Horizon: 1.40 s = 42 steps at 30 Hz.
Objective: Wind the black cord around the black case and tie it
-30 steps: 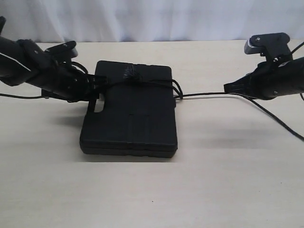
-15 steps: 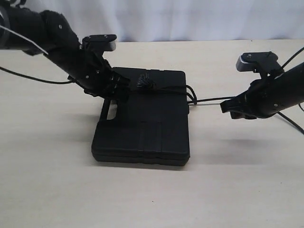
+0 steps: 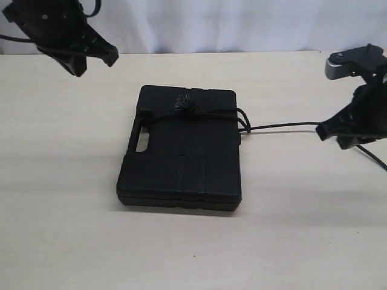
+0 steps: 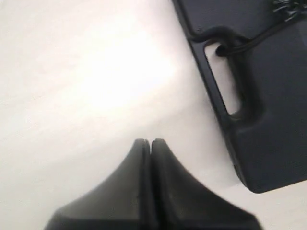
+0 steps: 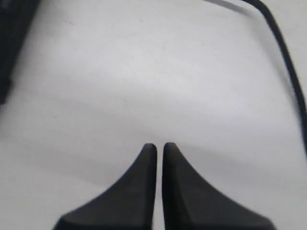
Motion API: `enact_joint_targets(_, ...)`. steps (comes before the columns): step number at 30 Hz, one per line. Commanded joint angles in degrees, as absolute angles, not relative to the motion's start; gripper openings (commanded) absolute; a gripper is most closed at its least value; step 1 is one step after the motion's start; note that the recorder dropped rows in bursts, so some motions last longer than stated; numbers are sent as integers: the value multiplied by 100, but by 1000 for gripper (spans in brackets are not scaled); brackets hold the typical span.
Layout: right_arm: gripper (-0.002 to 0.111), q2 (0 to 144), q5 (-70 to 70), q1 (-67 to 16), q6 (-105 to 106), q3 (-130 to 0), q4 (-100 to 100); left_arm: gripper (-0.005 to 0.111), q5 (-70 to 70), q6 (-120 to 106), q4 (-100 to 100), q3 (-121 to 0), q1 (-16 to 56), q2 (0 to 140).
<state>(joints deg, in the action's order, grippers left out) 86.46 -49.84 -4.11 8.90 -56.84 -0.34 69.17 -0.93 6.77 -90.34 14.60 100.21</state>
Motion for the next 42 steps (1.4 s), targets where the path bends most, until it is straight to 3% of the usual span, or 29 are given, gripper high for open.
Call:
enact_joint_targets(1,4,8333,-5380,-417,314,-5727,-1184,0,6996,245,884,-8554,1467,9376)
enact_joint_targets(5,4,8170,-5096,-417,222,-5727,-1089,0,6944,163,655,-7530,1467,8346)
enact_joint_targets(11,4,7716,-4969,-417,195,-5281,-986,0,5609,176,599,-6324,1467,6744)
enact_joint_targets(21,4,5293,-3086,-417,572,-4105,-215,0,2152,144,-159,-4264,1467,4078)
enact_joint_targets(27,4,3508,-1901,-417,598,-3316,81,0,1667,144,237,-3728,1467,3533)
enact_joint_targets(34,4,2437,-288,-417,576,-2134,81,0,1702,144,237,-3728,1467,3505)
enact_joint_targets(42,4,1991,-298,-417,576,-1694,81,0,1696,133,237,-3728,1467,3505)
